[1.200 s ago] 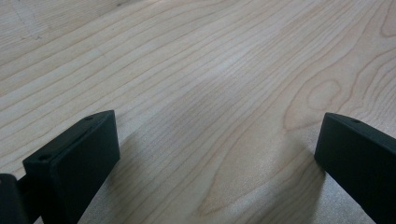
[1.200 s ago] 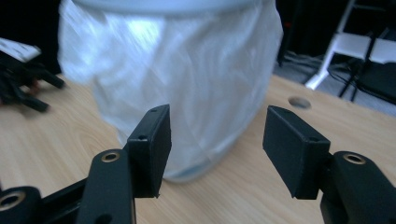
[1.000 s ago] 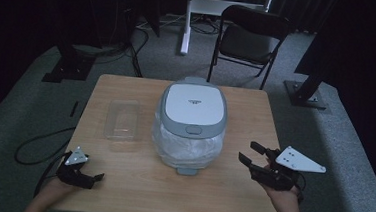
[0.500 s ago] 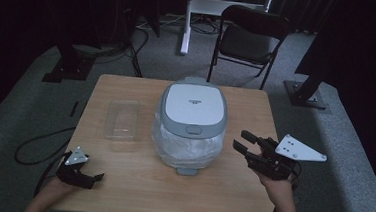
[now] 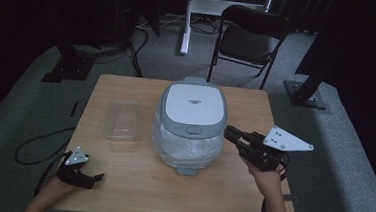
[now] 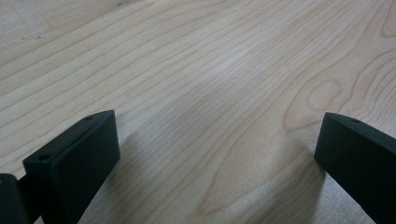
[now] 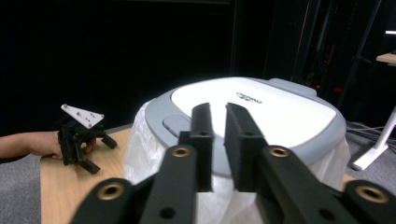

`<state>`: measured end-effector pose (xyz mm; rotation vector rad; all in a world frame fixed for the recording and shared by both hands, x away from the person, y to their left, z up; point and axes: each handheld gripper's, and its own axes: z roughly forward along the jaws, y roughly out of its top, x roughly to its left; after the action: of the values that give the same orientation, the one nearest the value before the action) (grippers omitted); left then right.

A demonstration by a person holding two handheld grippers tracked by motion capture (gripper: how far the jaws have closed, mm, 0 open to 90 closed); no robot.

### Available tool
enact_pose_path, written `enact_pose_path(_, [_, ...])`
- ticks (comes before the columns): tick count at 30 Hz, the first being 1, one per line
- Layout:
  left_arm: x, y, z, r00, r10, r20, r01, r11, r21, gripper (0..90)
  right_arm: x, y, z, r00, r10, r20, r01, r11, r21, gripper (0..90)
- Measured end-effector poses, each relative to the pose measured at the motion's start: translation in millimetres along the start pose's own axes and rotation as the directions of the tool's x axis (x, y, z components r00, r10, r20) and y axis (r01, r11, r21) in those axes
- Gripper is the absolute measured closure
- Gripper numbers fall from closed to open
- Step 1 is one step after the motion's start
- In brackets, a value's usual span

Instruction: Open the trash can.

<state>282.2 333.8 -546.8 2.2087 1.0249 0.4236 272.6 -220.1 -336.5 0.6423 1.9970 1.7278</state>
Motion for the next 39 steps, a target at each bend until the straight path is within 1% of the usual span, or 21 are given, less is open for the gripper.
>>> enact_pose_path(2, [0.0, 0.0, 0.0, 1.0, 0.0, 0.0, 0.0, 1.0, 0.0, 0.9, 0.1, 0.7, 1.5, 1.0, -0.003, 0.001, 0.003, 1.0, -0.001, 84.1])
enact_pose_path(3, [0.0, 0.0, 0.0, 1.0, 0.0, 0.0, 0.0, 1.0, 0.0, 0.9, 0.0, 1.6, 5.8, 0.9999, -0.011, -0.006, 0.011, 1.0, -0.014, 89.1])
enact_pose_path(4, [0.0, 0.0, 0.0, 1.0, 0.0, 0.0, 0.0, 1.0, 0.0, 0.9, -0.1, 1.5, 7.3, 0.9998, -0.018, -0.002, 0.018, 1.0, -0.017, 90.0])
enact_pose_path(9, [0.0, 0.0, 0.0, 1.0, 0.0, 0.0, 0.0, 1.0, 0.0, 0.9, 1.4, 1.1, 17.5, 0.9995, -0.032, -0.008, 0.032, 0.999, -0.009, 90.0])
enact_pose_path(12, [0.0, 0.0, 0.0, 1.0, 0.0, 0.0, 0.0, 1.0, 0.0, 0.9, 3.4, 1.9, 25.4, 0.9993, -0.026, -0.025, 0.026, 1.0, 0.002, 90.0])
enact_pose_path(15, [0.0, 0.0, 0.0, 1.0, 0.0, 0.0, 0.0, 1.0, 0.0, 0.9, 6.6, 2.7, 34.5, 0.9982, -0.024, -0.055, 0.025, 1.0, 0.014, 90.0])
enact_pose_path(18, [0.0, 0.0, 0.0, 1.0, 0.0, 0.0, 0.0, 1.0, -0.001, 0.9, 9.1, 2.9, 43.2, 0.9973, -0.023, -0.07, 0.025, 0.999, 0.022, 90.0])
enact_pose_path(19, [0.0, 0.0, 0.0, 1.0, 0.0, 0.0, 0.0, 1.0, -0.001, 0.9, 9.1, 2.9, 43.2, 0.9973, -0.023, -0.07, 0.025, 0.999, 0.022, 90.0])
enact_pose_path(23, [0.0, 0.0, 0.0, 1.0, 0.0, 0.0, 0.0, 1.0, -0.001, 0.9, 10.7, 3.0, 53.1, 0.9947, -0.015, -0.101, 0.018, 0.999, 0.027, 90.0])
enact_pose_path(24, [0.0, 0.0, 0.0, 1.0, 0.0, 0.0, 0.0, 1.0, -0.001, 0.9, 11.6, 3.5, 55.5, 0.9944, -0.02, -0.104, 0.024, 0.999, 0.032, 90.0])
enact_pose_path(26, [0.0, 0.0, 0.0, 1.0, 0.0, 0.0, 0.0, 1.0, -0.001, 0.9, 12.5, 4.1, 59.1, 0.9935, -0.026, -0.111, 0.03, 0.999, 0.036, 90.0])
enact_pose_path(30, [0.0, 0.0, 0.0, 1.0, 0.0, 0.0, 0.0, 1.0, -0.001, 0.9, 13.1, 3.6, 64.3, 0.9925, -0.018, -0.121, 0.023, 0.999, 0.04, 90.0])
enact_pose_path(34, [-0.1, -0.1, 0.0, 1.0, 0.0, 0.0, 0.0, 1.0, -0.001, 0.9, 13.4, 4.0, 70.2, 0.9914, -0.025, -0.128, 0.032, 0.998, 0.052, 90.0])
enact_pose_path(36, [-0.1, -0.1, 0.0, 1.0, 0.0, 0.0, 0.0, 1.0, -0.001, 0.9, 12.9, 5.2, 71.7, 0.9903, -0.022, -0.137, 0.029, 0.998, 0.049, 90.0])
enact_pose_path(39, [0.0, 0.0, 0.0, 1.0, 0.0, 0.0, 0.0, 1.0, -0.001, 0.9, 11.9, 6.0, 72.9, 0.9905, -0.028, -0.135, 0.034, 0.998, 0.044, 90.0])
